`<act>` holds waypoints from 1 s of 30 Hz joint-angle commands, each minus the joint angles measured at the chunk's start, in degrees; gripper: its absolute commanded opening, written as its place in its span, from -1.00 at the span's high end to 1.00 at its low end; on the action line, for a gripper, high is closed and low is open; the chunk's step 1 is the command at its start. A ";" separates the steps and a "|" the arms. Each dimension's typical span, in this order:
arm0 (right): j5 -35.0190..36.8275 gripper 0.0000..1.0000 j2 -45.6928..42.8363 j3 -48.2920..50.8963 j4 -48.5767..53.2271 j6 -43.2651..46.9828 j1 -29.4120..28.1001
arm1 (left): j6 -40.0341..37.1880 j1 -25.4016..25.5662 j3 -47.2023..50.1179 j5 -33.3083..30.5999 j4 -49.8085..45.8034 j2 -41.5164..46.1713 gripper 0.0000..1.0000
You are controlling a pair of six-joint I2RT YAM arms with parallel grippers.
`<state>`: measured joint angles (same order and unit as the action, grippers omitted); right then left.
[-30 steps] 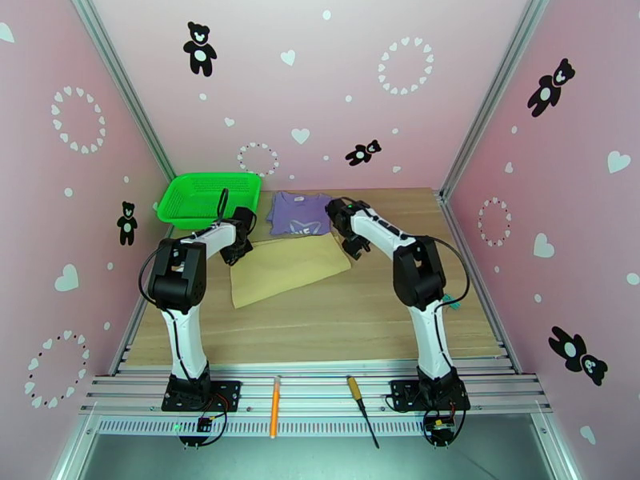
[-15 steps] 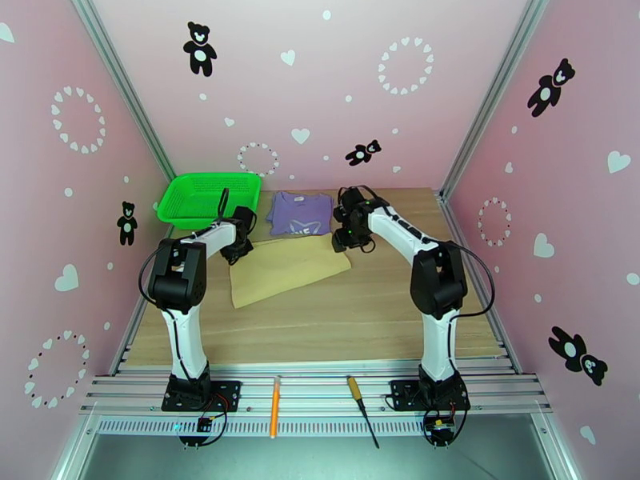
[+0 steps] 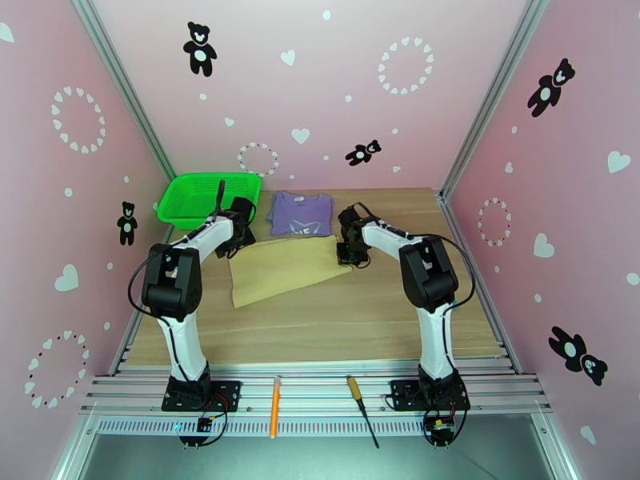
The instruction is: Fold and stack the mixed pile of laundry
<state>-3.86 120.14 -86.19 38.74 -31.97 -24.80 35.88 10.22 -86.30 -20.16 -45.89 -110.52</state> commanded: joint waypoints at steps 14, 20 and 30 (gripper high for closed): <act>8.88 0.23 -15.63 12.39 3.04 -5.58 0.05 | -3.02 14.89 5.98 7.28 -4.74 18.87 -0.42; -3.32 -0.31 -26.81 20.01 -2.71 -8.23 4.07 | 5.79 20.64 13.43 16.82 6.37 19.18 0.89; -26.10 -0.64 -32.28 31.89 -18.10 -13.78 10.58 | 14.65 21.27 14.62 20.68 17.55 9.54 1.00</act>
<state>-21.52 88.75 -57.06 27.09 -42.61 -14.66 47.62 31.46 -70.13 -2.55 -32.49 -98.50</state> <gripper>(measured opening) 0.800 0.066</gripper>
